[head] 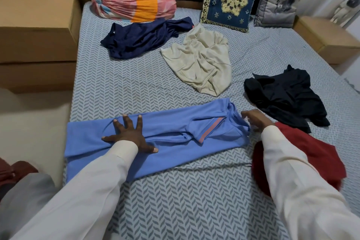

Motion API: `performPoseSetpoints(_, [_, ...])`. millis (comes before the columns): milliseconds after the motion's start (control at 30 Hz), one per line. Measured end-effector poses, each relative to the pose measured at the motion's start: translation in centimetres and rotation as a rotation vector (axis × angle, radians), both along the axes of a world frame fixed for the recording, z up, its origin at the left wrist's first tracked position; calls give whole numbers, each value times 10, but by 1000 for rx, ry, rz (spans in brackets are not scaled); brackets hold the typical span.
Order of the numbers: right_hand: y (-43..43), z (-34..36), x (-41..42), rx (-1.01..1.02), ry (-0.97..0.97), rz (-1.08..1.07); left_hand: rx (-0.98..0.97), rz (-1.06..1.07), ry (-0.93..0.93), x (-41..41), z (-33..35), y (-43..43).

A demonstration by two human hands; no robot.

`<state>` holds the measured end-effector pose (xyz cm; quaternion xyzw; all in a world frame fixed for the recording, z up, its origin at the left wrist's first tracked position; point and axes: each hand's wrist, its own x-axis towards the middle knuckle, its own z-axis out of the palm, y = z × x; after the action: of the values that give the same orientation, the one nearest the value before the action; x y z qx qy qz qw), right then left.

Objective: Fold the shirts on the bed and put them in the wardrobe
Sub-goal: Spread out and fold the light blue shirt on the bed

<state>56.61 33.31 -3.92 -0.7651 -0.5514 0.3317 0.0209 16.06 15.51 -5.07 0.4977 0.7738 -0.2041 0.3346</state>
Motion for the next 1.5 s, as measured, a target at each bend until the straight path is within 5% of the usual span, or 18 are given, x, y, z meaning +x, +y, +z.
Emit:
performPoseSetpoints(100, [-24,-9,28,-84,-28,-5,0,-1,-10,0,0,1])
performPoseSetpoints(333, [-74,-19,-2,372,-229,-103,39,0,-26,-2,-4,-6])
performPoseSetpoints(467, [-83,-26,-15,169,-319,-95,84,-11,-19,-4,-10,-13])
performPoseSetpoints(533, [-79,-19,-22,236,-353,-96,138,-31,-3,-5,-16,-19])
performPoseSetpoints(700, [-67,-15,-76,599,-340,305,331,-126,26,-25,-38,-51])
performPoseSetpoints(833, [-68,-26,-133,338,-421,666,456,-32,88,-63,-41,-84])
performPoseSetpoints(933, [-77,-25,-166,309,-544,597,532,138,168,-93,-37,-109])
performPoseSetpoints(1067, [-104,-29,-229,482,-410,679,595,417,138,-115,-23,-142])
performPoseSetpoints(1333, [-193,-37,-390,412,-58,1103,550,693,-89,-107,-23,-184])
performPoseSetpoints(1500, [-228,-21,-470,272,-29,972,623,751,-210,-108,-17,-189])
